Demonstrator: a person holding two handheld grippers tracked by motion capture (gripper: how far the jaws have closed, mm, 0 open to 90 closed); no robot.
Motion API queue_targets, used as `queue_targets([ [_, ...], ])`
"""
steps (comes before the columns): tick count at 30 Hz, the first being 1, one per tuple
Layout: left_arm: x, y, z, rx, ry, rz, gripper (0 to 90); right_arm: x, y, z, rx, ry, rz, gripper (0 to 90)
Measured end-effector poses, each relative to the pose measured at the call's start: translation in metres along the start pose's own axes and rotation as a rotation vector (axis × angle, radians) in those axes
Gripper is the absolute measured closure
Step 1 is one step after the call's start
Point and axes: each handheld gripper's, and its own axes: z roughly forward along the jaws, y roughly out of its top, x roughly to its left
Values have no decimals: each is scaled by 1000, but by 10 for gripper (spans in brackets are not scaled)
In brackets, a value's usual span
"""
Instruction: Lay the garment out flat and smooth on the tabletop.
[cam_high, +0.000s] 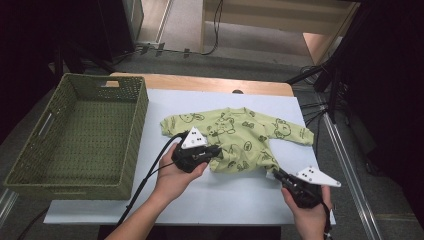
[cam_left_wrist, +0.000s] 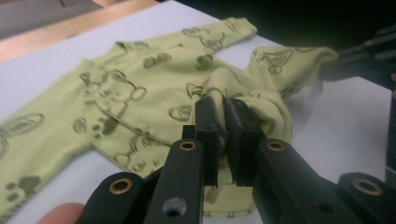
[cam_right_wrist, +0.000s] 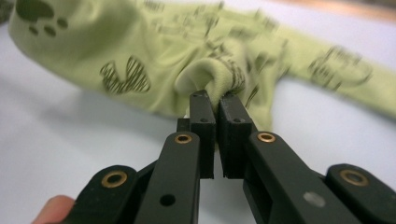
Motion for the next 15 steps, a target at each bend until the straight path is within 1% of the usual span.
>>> queue_targets([
  [1, 2, 4, 0, -10, 11, 1, 836, -3, 7, 0, -17, -13, -9, 834],
  [4, 9, 14, -2, -44, 47, 0, 834, -9, 26, -1, -65, -25, -29, 833],
  [6, 11, 19, -6, -63, 48, -3, 833, -8, 36, -4, -83, -22, -42, 833],
  [8, 10, 21, -10, -77, 53, 16, 833, -4, 41, -10, -107, -10, -60, 833],
  [10, 10, 21, -14, -86, 56, 28, 832, 1, 41, -16, -117, 7, -78, 831],
  [12, 11, 19, -17, -89, 56, 23, 831, 10, 36, -20, -107, 37, -80, 829],
  [13, 11, 17, -18, -91, 49, 16, 831, 15, 32, -21, -94, 45, -98, 828],
  [15, 6, 11, -19, -83, 30, 27, 830, 23, 23, -22, -70, 57, -142, 825],
])
